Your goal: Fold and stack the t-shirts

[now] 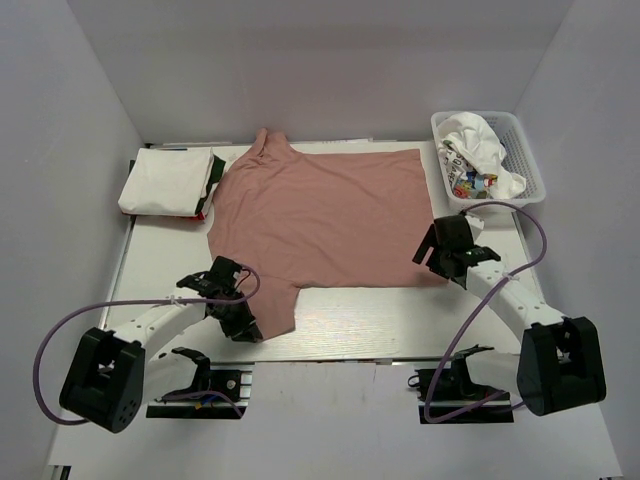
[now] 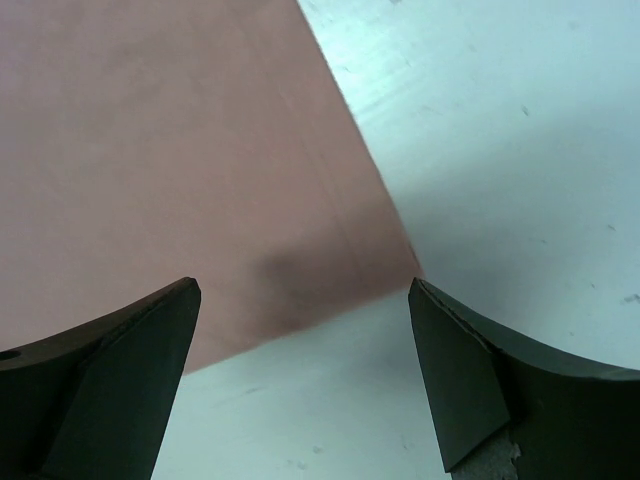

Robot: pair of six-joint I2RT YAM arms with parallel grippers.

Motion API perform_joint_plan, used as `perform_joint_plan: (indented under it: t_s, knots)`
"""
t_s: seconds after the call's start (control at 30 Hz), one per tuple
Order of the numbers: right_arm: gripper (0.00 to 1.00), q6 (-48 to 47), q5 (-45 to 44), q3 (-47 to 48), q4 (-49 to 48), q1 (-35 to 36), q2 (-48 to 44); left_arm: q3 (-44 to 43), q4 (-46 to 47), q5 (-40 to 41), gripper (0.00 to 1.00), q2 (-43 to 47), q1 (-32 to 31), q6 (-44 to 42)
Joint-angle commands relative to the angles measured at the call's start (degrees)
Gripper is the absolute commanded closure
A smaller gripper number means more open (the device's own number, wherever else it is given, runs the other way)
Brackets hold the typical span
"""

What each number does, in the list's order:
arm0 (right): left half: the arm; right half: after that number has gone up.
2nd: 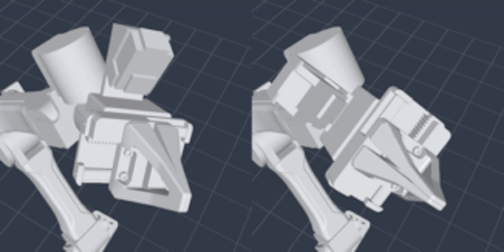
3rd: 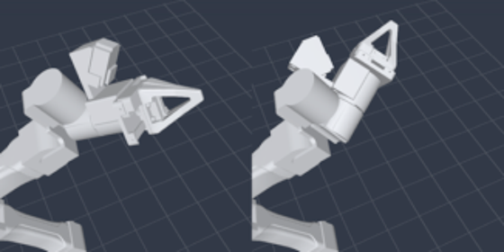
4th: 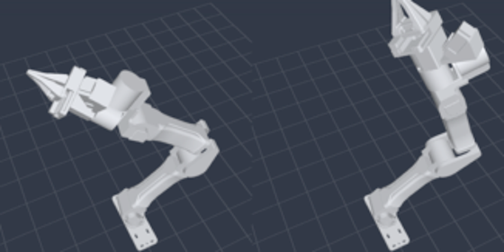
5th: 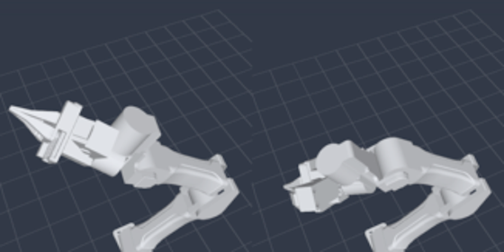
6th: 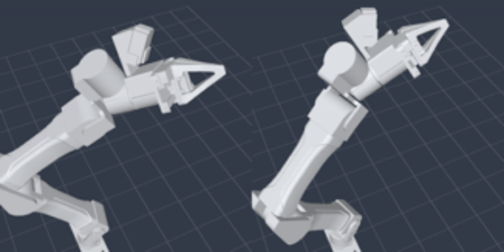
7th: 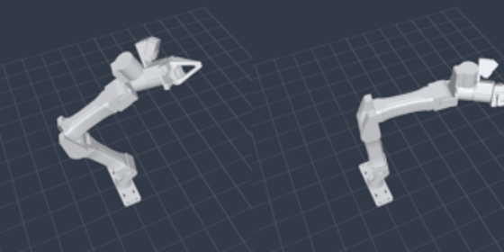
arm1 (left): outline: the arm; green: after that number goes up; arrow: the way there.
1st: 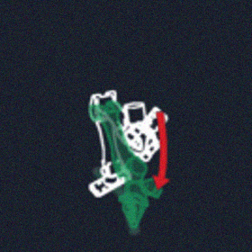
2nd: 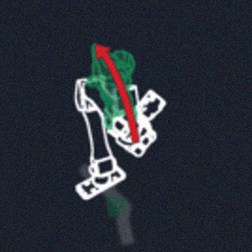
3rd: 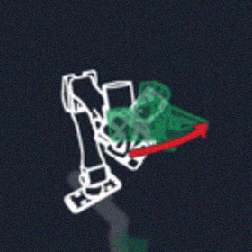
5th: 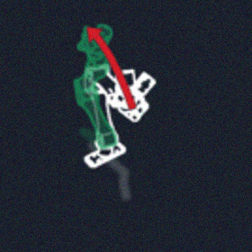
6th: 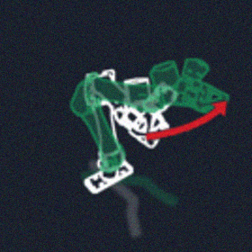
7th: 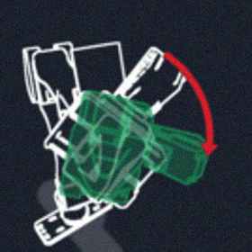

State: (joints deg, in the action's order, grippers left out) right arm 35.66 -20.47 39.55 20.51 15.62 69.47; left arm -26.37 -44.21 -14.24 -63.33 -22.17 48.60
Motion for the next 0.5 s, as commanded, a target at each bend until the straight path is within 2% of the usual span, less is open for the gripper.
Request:
perform_joint_plan:
  t_s: [0.0, 0.03, 0.23, 0.47]
  knots:
    - [0.10, 0.03, -1.42, -1.58, 3.65, -0.94, -2.24, 2.11, 9.57, 0.44, 0.73, -2.76, -0.41, -0.69]
    - [0.10, -0.06, -1.59, -1.76, 4.88, -1.37, -3.19, 1.07, 9.58, -0.08, 1.00, -4.33, -0.41, -0.70]
    - [0.11, -0.42, 0.95, -4.22, 2.61, -3.05, -2.94, -2.37, 6.33, 0.62, 1.00, -0.58, -0.41, -2.46]
    - [0.19, 0.29, 6.84, -4.31, -3.37, -3.92, 5.04, -6.68, 7.28, -3.24, 1.00, 2.77, -0.41, -4.92]
